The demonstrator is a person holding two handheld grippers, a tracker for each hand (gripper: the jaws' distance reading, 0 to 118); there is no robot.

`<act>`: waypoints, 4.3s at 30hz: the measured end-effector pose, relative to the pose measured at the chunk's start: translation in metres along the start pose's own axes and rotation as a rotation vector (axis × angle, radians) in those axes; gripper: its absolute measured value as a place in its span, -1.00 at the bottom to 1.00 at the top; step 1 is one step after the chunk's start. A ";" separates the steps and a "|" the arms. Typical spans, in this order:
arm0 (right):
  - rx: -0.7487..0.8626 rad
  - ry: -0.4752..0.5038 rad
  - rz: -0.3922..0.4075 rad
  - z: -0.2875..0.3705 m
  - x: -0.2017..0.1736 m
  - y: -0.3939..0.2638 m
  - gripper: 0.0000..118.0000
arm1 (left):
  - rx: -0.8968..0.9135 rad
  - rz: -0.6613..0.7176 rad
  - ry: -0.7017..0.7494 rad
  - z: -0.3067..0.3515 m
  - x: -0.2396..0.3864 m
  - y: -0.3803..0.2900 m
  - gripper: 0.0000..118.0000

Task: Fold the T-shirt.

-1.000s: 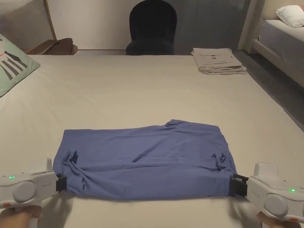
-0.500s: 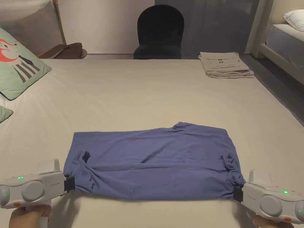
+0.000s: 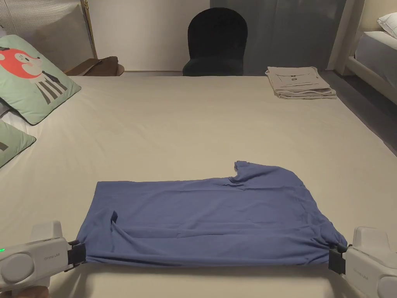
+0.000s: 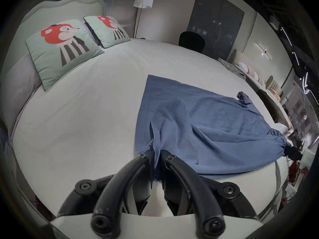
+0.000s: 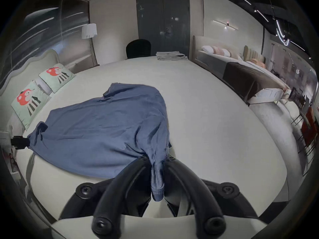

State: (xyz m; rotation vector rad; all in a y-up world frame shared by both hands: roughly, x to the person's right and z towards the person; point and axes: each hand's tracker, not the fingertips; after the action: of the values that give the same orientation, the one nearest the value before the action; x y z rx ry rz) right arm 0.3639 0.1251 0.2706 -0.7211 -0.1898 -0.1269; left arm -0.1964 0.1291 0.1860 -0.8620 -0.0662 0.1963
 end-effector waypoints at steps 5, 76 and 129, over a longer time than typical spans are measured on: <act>-0.065 -0.005 -0.002 0.002 0.002 -0.042 -0.86 | -0.048 -0.009 0.032 0.002 -0.014 -0.034 -0.92; 0.436 -0.025 0.126 -0.047 -0.098 0.136 -1.00 | -0.143 -0.128 0.133 -0.189 0.020 0.154 0.45; 0.133 0.158 0.018 -0.037 -0.026 0.133 -0.94 | 0.125 -0.150 0.036 -0.026 0.027 0.112 -0.99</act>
State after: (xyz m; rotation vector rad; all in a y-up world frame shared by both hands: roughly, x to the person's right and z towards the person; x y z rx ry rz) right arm 0.3677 0.2008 0.1528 -0.5776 -0.0398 -0.1521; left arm -0.1828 0.1854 0.0836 -0.7324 -0.0837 0.0438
